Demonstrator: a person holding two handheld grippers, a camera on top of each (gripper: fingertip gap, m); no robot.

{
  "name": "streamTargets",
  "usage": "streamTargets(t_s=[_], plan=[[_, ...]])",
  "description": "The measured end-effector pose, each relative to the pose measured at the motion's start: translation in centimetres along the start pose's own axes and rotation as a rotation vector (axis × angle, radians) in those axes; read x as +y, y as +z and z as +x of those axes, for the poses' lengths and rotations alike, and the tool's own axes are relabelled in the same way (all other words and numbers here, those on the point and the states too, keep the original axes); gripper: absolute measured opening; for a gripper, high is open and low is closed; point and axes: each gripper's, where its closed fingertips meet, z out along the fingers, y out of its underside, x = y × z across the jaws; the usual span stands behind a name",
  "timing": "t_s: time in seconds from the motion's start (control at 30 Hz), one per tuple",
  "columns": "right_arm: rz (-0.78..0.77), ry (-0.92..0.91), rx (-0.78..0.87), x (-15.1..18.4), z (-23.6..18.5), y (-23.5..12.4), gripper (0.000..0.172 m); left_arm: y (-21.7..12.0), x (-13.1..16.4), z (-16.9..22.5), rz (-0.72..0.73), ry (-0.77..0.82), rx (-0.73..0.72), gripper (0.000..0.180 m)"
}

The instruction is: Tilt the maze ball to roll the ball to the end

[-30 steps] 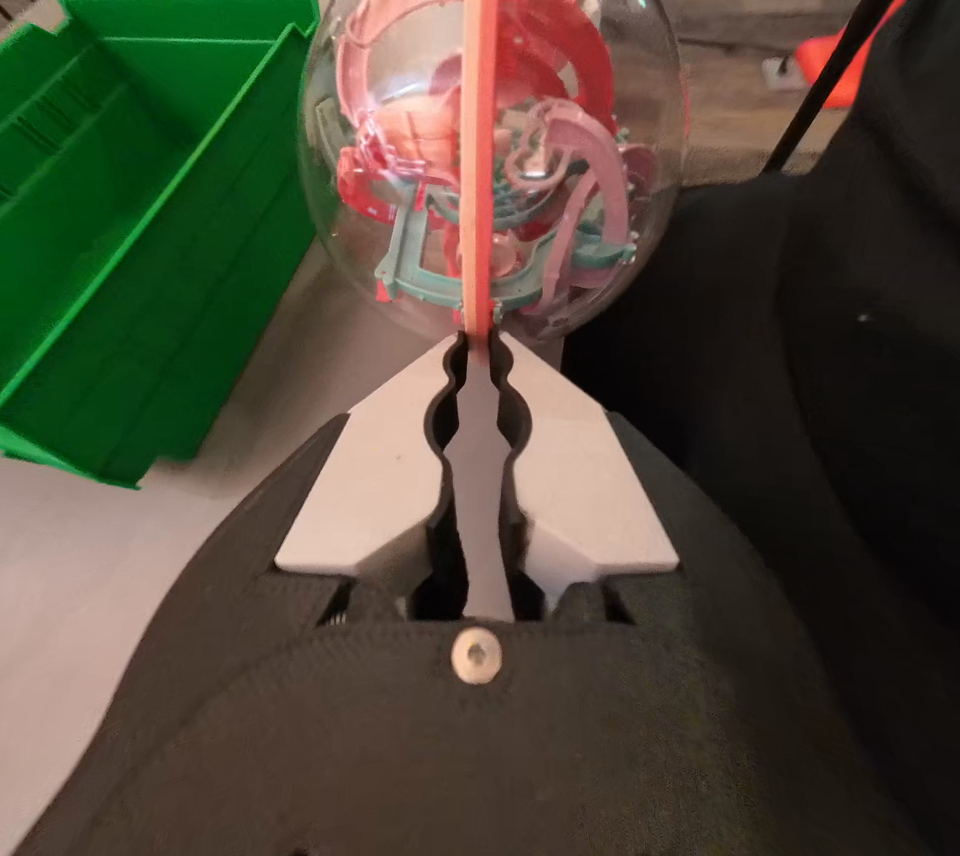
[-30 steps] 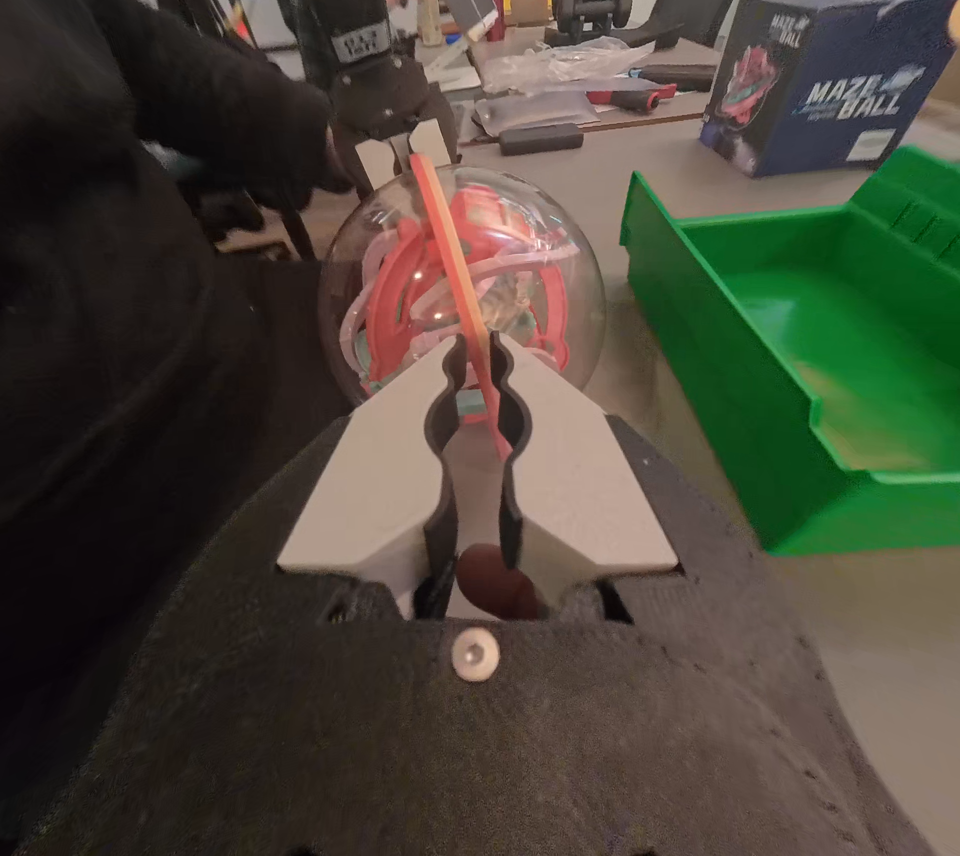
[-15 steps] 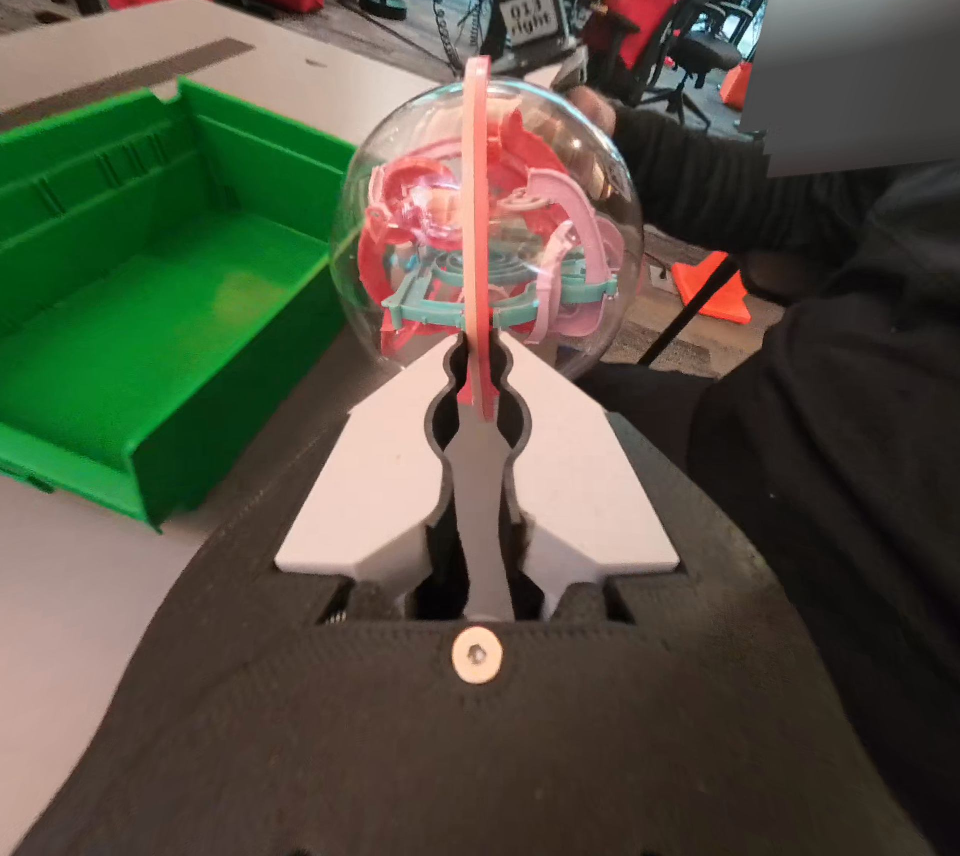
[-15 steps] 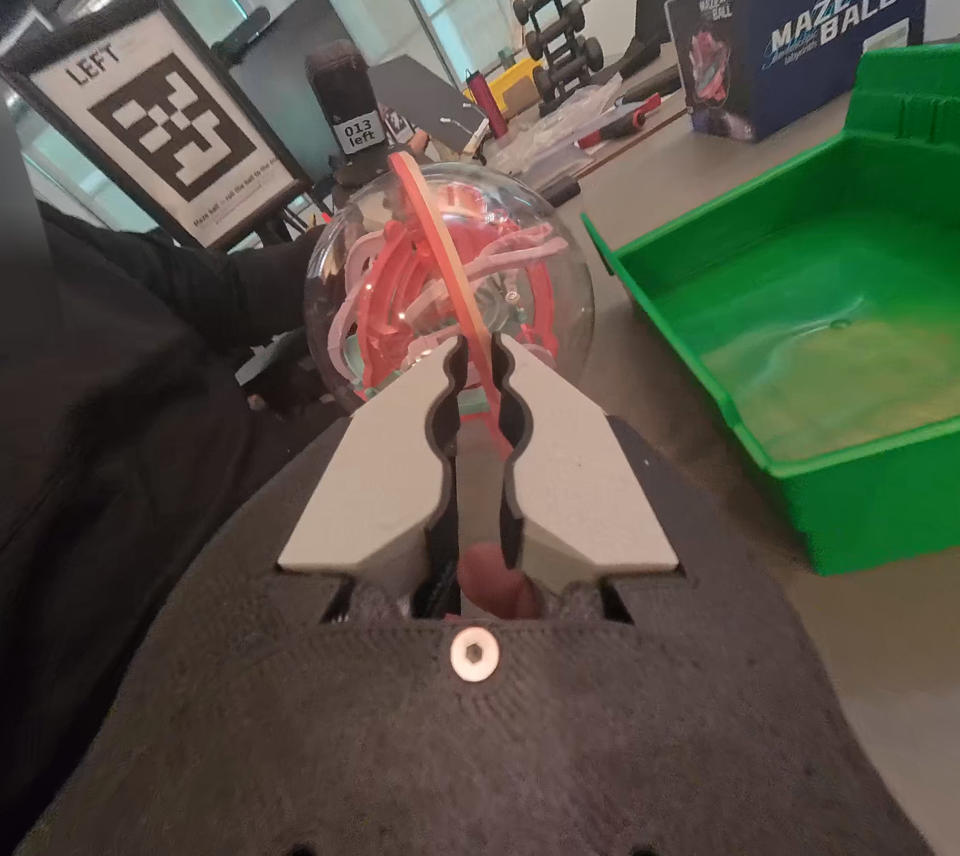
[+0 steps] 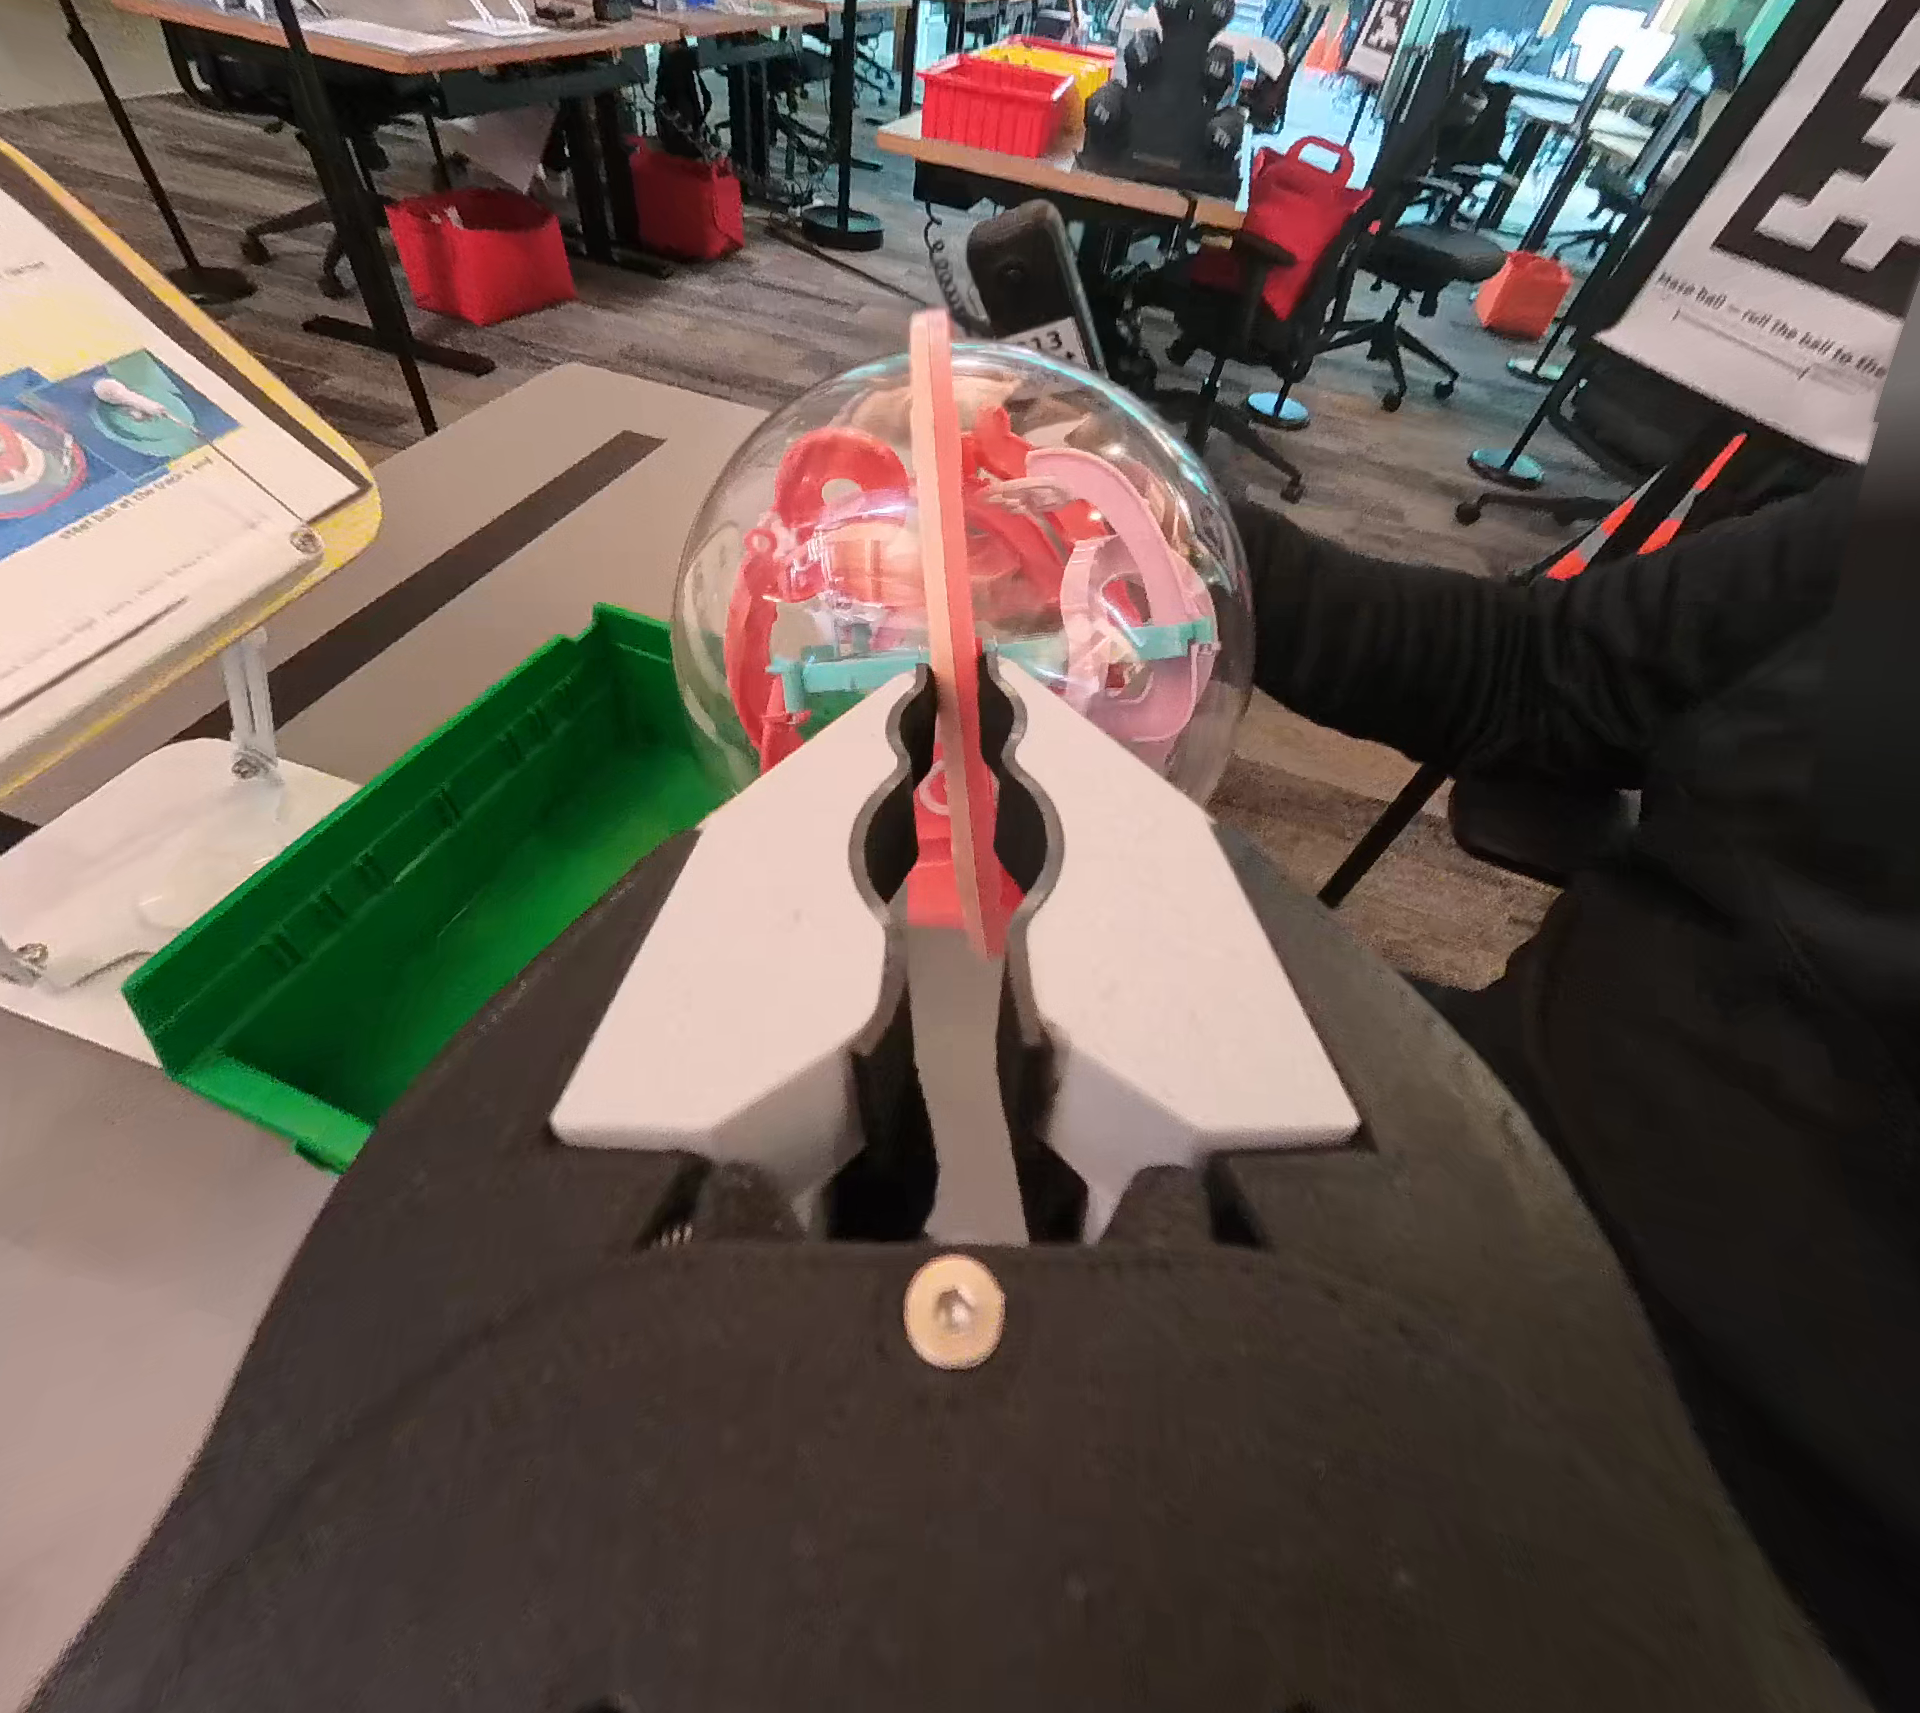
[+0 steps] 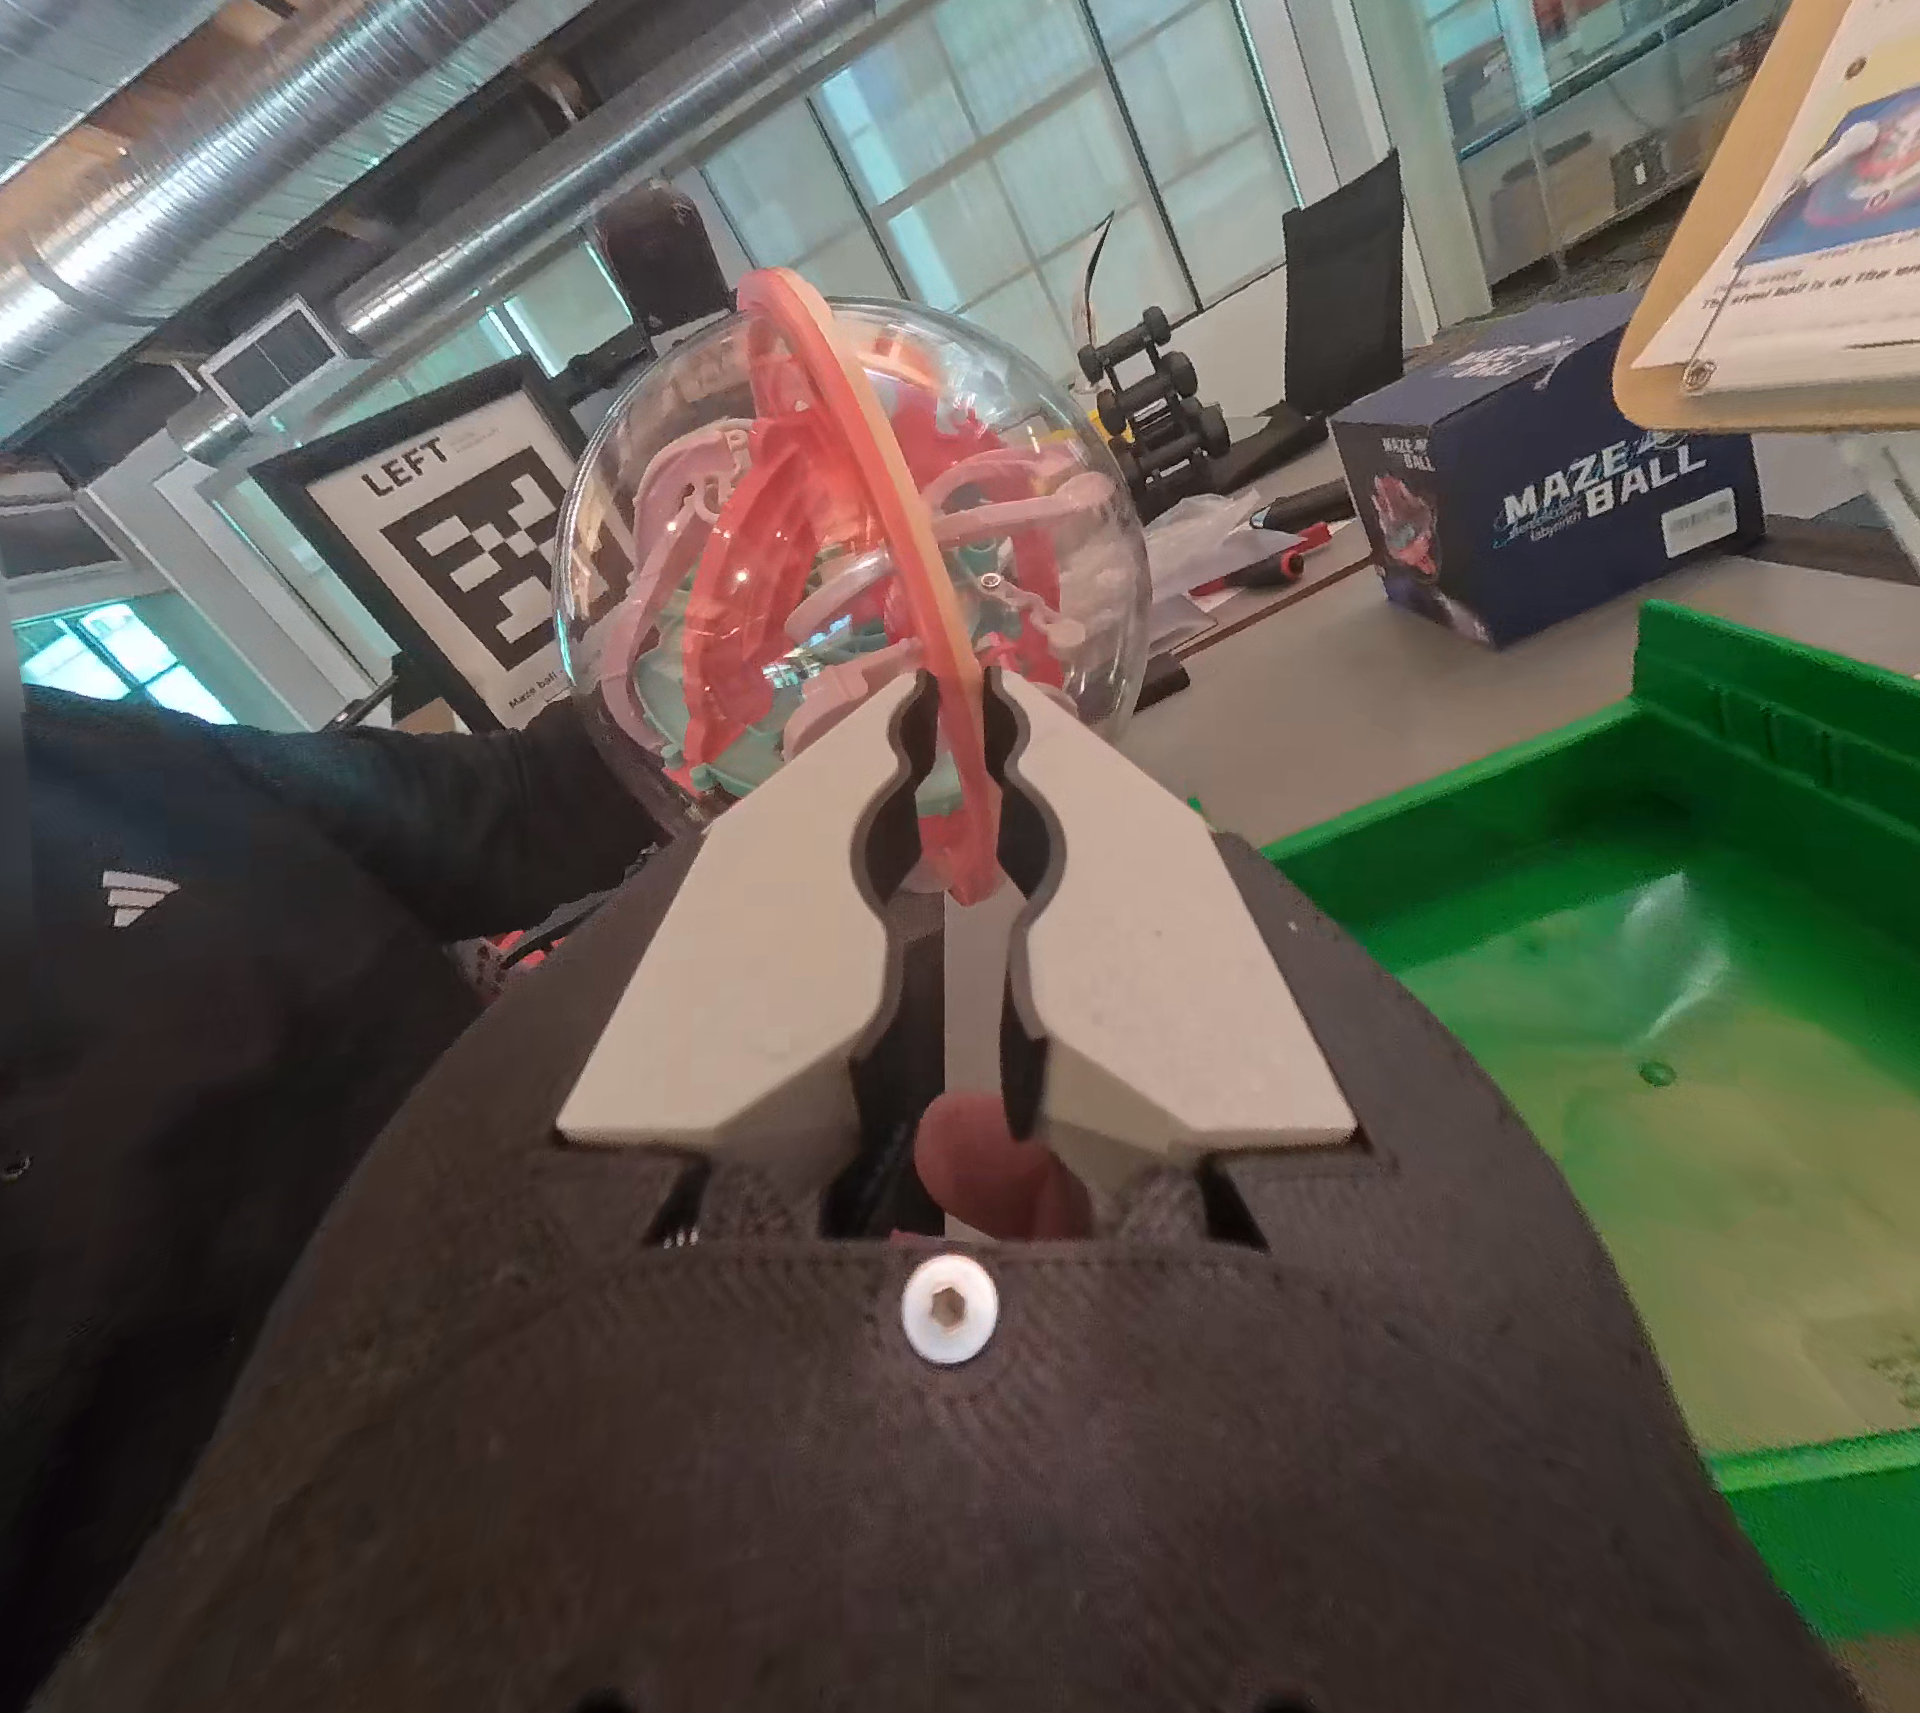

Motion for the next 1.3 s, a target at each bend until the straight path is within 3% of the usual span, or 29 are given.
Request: streamTargets(t_s=[0.2, 0.4, 0.63, 0.77, 1.03, 1.3], plan=[[0.027, -0.033, 0.032, -2.7, -1.4, -0.3, 0.007, 0.0, -0.5, 0.1, 0.108, -0.073, 0.032, 0.006], [0.006, -0.096, 0.096, -5.1, -2.3, -0.5, 0.006, 1.0, 1.8, 0.1, 0.190, -0.163, 0.084, 0.006], [-0.078, -0.116, 0.186, -5.3, -2.0, 0.0, 0.006, 1.3, 3.8, 0.1, 0.265, -0.278, 0.110, 0.006], [-0.119, -0.040, 0.217, -2.7, -1.2, 0.7, 0.006, 1.0, 7.4, 0.8, 0.269, -0.409, 0.106, 0.006], [-0.175, 0.133, 0.260, 5.7, 1.7, 0.7, 0.006, 1.4, 16.4, 1.5, 0.206, -0.675, 0.076, 0.006], [-0.190, 0.271, 0.324, 12.2, 4.8, -1.0, 0.006, 2.4, 21.6, 0.7, 0.057, -0.804, 0.042, 0.007]])
